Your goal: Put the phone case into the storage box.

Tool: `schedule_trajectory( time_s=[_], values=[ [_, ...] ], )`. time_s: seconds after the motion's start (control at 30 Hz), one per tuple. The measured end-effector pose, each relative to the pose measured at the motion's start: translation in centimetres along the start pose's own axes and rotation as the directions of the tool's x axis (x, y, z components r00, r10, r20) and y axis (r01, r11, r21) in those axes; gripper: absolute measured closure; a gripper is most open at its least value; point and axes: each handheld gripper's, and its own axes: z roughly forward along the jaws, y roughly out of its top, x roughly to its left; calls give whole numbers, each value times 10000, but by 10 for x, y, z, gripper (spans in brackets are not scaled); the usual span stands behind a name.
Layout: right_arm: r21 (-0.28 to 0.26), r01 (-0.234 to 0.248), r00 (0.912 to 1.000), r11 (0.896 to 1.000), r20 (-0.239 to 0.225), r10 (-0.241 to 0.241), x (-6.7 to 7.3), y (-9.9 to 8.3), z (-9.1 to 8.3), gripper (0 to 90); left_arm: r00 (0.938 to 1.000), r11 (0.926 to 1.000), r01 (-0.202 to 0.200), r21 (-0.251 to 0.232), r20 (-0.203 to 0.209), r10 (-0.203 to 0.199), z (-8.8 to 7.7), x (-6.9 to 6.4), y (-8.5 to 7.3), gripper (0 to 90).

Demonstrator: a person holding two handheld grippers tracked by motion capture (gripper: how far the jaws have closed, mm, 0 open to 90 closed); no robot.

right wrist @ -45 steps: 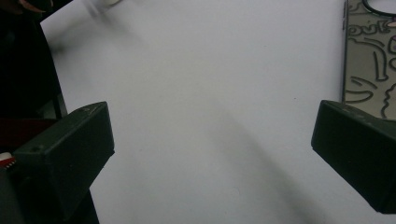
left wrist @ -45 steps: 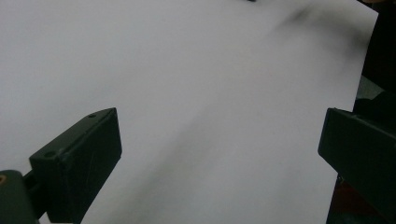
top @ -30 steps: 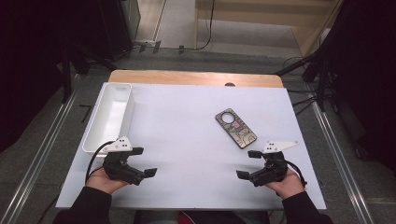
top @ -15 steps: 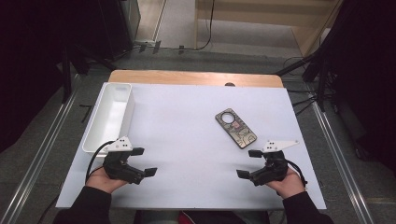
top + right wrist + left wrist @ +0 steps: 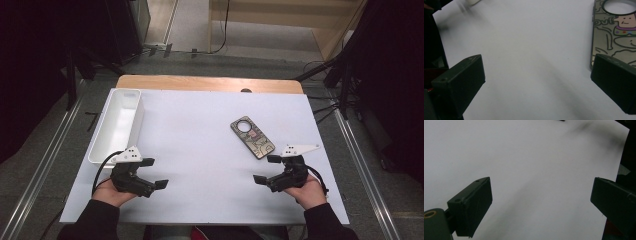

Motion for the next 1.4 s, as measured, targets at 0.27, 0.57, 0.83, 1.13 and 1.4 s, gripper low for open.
schedule_trajectory(
  time_s=[0.27, 0.57, 0.83, 1.13, 1.4],
  values=[
    [-121, -76, 9998, 9999, 174, 78, -6, 6, -3, 0, 9999, 9999, 135, -13, 16, -135, 0, 2, 0, 35],
    [-158, -82, 9994, 9998, 341, 87, -13, 15, -5, 0, 9998, 9999, 156, 0, 96, -156, 1, 2, 0, 35],
    [-155, -113, 9989, 9998, 447, 120, -20, 23, -5, 0, 9999, 9999, 122, 69, 94, -123, 1, 2, 0, 35],
    [-63, -184, 9969, 9998, 766, 188, -30, 34, -7, 0, 9999, 9999, 156, 70, 63, -156, 1, 2, 0, 35],
    [-46, -392, 9960, 9992, 803, 394, -39, 44, -4, 0, 9998, 9998, 179, 110, 76, -180, 2, 3, 0, 35]
  ],
)
